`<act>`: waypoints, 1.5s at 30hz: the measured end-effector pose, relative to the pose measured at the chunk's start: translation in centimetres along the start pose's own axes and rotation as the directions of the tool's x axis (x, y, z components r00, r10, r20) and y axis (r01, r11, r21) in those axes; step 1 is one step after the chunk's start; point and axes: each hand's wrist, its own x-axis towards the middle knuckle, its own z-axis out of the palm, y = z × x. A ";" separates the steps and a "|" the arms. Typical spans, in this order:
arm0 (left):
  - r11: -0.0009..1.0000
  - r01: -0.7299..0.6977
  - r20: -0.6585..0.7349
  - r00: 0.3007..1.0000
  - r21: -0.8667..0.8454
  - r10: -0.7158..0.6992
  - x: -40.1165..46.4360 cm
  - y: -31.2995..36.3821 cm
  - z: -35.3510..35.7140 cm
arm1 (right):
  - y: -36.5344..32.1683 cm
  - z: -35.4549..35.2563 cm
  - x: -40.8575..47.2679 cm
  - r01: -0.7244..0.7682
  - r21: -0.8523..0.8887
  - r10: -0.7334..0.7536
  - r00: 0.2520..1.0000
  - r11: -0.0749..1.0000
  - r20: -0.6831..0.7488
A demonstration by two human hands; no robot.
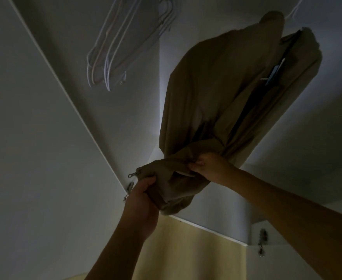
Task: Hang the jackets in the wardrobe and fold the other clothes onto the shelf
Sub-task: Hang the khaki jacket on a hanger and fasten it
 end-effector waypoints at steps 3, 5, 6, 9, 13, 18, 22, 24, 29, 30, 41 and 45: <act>1.000 0.001 0.015 1.000 0.018 -0.002 -0.1 -0.1 -0.1 | -0.1 0.6 0.6 0.003 -0.036 -0.004 0.999 0.999 -0.036; 0.999 -0.008 0.044 0.999 0.038 0.006 -0.1 0.0 -0.3 | -0.4 1.1 0.8 0.008 -0.024 -0.010 0.996 1.000 -0.091; 0.999 -0.014 0.058 0.998 0.038 0.012 0.0 0.2 -0.5 | -0.6 1.3 0.9 0.022 0.020 -0.019 0.993 1.000 -0.114; 1.000 -0.020 0.076 0.997 -0.007 0.021 0.2 0.7 -1.1 | -1.2 1.4 1.1 -0.051 0.204 0.055 0.998 0.978 -0.013; 0.999 -0.025 0.039 0.999 -0.037 0.027 0.8 1.4 -1.8 | -1.0 0.5 1.2 -0.256 0.404 0.171 0.957 0.878 0.235; 0.991 0.065 -0.294 0.955 0.115 -0.029 1.7 1.2 -2.6 | -0.7 -1.5 0.2 -0.214 0.590 0.154 0.977 0.779 0.151; 0.670 0.174 -0.413 0.885 0.721 0.216 2.1 0.1 -1.7 | -0.5 -2.7 -0.5 -0.127 0.456 0.076 0.989 0.881 0.129; 0.474 -0.137 -0.099 0.893 0.870 0.440 2.7 -0.3 0.1 | -0.6 -3.1 -0.9 -0.049 0.430 -0.006 0.992 0.902 0.126; 0.594 -0.217 0.285 0.958 0.774 -0.021 4.5 -0.7 5.3 | -1.2 -5.8 -1.5 0.002 0.369 -0.051 0.991 0.929 0.124; 0.616 -0.179 0.266 0.963 0.767 -0.051 4.9 -0.4 5.9 | -1.2 -6.4 -1.6 -0.006 0.342 -0.036 0.993 0.940 0.116; 0.807 -0.203 0.243 0.967 0.555 0.077 4.4 0.0 7.6 | 0.3 -7.0 -1.9 0.291 -0.430 -0.397 0.900 0.855 -0.179; 0.818 -0.167 0.184 0.980 0.551 0.076 4.8 -0.1 7.8 | 0.1 -7.1 -2.2 0.381 -0.412 -0.446 0.892 0.828 -0.072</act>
